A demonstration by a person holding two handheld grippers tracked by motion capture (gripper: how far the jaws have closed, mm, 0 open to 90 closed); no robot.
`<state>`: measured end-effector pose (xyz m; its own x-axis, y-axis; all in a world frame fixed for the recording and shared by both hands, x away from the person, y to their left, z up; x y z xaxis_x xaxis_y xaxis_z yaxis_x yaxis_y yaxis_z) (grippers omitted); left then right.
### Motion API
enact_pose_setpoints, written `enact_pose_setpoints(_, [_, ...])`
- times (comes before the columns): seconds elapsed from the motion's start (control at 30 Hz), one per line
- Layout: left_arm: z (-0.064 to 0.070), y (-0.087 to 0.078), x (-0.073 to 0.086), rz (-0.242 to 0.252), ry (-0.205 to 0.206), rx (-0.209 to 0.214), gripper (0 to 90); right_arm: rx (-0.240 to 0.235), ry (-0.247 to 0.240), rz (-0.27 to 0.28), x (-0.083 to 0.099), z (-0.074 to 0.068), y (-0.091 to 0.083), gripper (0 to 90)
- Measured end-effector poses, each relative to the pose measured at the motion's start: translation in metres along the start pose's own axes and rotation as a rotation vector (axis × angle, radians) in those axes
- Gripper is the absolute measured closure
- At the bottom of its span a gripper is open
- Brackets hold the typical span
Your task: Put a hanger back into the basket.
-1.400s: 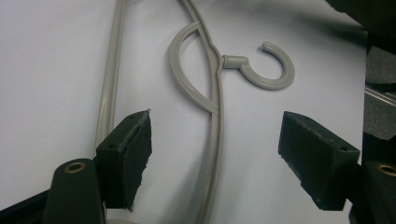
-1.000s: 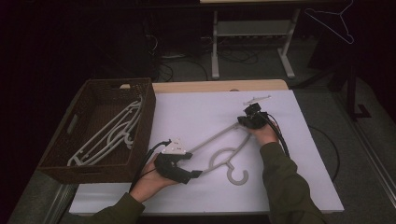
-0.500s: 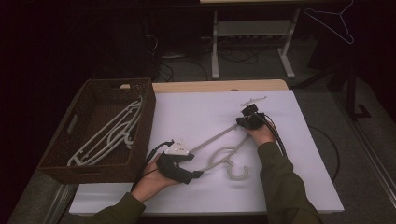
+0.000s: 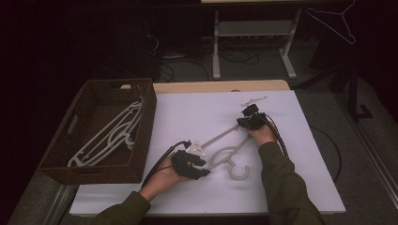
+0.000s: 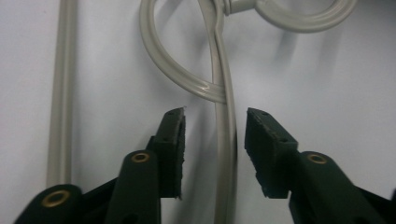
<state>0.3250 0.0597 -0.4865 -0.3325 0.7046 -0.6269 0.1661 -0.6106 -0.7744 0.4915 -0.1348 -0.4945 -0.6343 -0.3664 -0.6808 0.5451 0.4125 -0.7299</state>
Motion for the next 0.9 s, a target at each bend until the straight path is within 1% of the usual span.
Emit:
enact_pose_setpoints(0.03, [0.001, 0.002, -0.001, 0.002, -0.007, 0.008, 64.1, 0.0, 0.0, 0.0, 0.0, 0.0, 0.0, 90.0])
enact_pose_setpoints(0.07, [0.001, 0.002, -0.001, -0.006, -0.001, 0.012, 65.5, 0.0, 0.0, 0.0, 0.0, 0.0, 0.0, 90.0])
enact_pose_setpoints(0.1, [0.001, 0.004, -0.002, -0.007, -0.006, 0.018, 67.3, -0.001, -0.001, 0.001, 0.0, 0.0, 0.0, 90.0])
enact_pose_setpoints(0.13, [0.001, 0.004, -0.002, -0.019, 0.007, 0.021, 67.9, -0.002, 0.002, 0.001, 0.0, 0.0, 0.0, 90.0])
enact_pose_setpoints(0.17, [0.002, 0.006, -0.002, -0.019, 0.004, 0.022, 68.7, -0.002, 0.001, 0.001, 0.0, 0.0, 0.0, 90.0])
enact_pose_setpoints(0.33, [0.003, 0.008, -0.004, -0.028, 0.005, 0.042, 79.7, -0.004, -0.001, 0.003, 0.0, 0.0, -0.001, 90.0])
enact_pose_setpoints(0.43, [0.004, 0.01, -0.004, -0.035, -0.002, 0.04, 80.6, -0.01, 0.006, 0.009, -0.001, 0.0, -0.002, 89.8])
enact_pose_setpoints(0.47, [0.003, 0.01, -0.004, -0.04, 0.001, 0.029, 80.9, -0.014, 0.005, 0.014, -0.001, 0.001, -0.004, 87.0])
enact_pose_setpoints(0.5, [0.002, 0.009, -0.003, -0.044, 0.002, 0.028, 81.3, -0.016, 0.006, 0.021, -0.002, 0.001, -0.006, 81.5])
enact_pose_setpoints(0.53, [0.002, 0.009, -0.004, -0.037, -0.008, 0.028, 81.5, -0.02, 0.017, 0.029, -0.003, 0.0, -0.009, 78.6])
enact_pose_setpoints(0.57, [0.002, 0.008, -0.004, -0.035, -0.009, 0.031, 81.6, -0.025, 0.02, 0.046, -0.004, 0.0, -0.013, 76.6])
enact_pose_setpoints(0.6, [0.001, 0.007, -0.005, -0.025, -0.006, 0.03, 81.7, -0.034, 0.026, 0.064, -0.005, 0.0, -0.018, 72.4])
enact_pose_setpoints(0.63, [0.001, 0.006, -0.006, -0.021, -0.008, 0.029, 81.8, -0.033, 0.022, 0.082, -0.007, 0.001, -0.023, 68.1])
enact_pose_setpoints(0.67, [0.001, 0.005, -0.007, -0.016, -0.02, 0.029, 81.8, -0.044, 0.039, 0.096, -0.008, 0.0, -0.029, 65.2])
enact_pose_setpoints(0.7, [0.001, 0.003, -0.008, -0.01, -0.019, 0.027, 81.9, -0.055, 0.046, 0.121, -0.009, 0.0, -0.035, 59.8])
enact_pose_setpoints(0.73, [0.0, 0.001, -0.009, -0.004, -0.003, 0.02, 81.9, -0.063, 0.048, 0.138, -0.01, 0.0, -0.042, 53.9])
enact_pose_setpoints(0.77, [0.001, -0.001, -0.01, -0.003, -0.006, 0.022, 81.9, -0.069, 0.045, 0.147, -0.01, -0.001, -0.048, 47.5])
enact_pose_setpoints(0.8, [0.001, -0.002, -0.011, 0.002, -0.004, 0.022, 82.0, -0.069, 0.035, 0.168, -0.009, -0.001, -0.055, 42.7])
enact_pose_setpoints(0.83, [0.001, -0.004, -0.012, 0.013, -0.01, 0.021, 82.0, -0.07, 0.036, 0.179, -0.009, -0.002, -0.06, 37.8])
enact_pose_setpoints(0.87, [0.0, -0.006, -0.013, 0.006, -0.003, 0.02, 82.0, -0.071, 0.036, 0.189, -0.007, -0.003, -0.066, 33.8])
enact_pose_setpoints(0.9, [0.0, -0.008, -0.013, 0.009, -0.002, 0.023, 82.0, -0.067, 0.029, 0.206, -0.007, -0.003, -0.072, 30.1])
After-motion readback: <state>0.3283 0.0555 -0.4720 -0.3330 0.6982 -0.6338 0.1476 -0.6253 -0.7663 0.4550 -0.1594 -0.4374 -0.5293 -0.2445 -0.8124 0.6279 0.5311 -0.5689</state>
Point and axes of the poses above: each handheld gripper's, and its own axes: y roughly forward along the jaws, x roughly out of its underside, z roughly to its right, the point moved 7 cm from there along y, roughly forward along the jaws
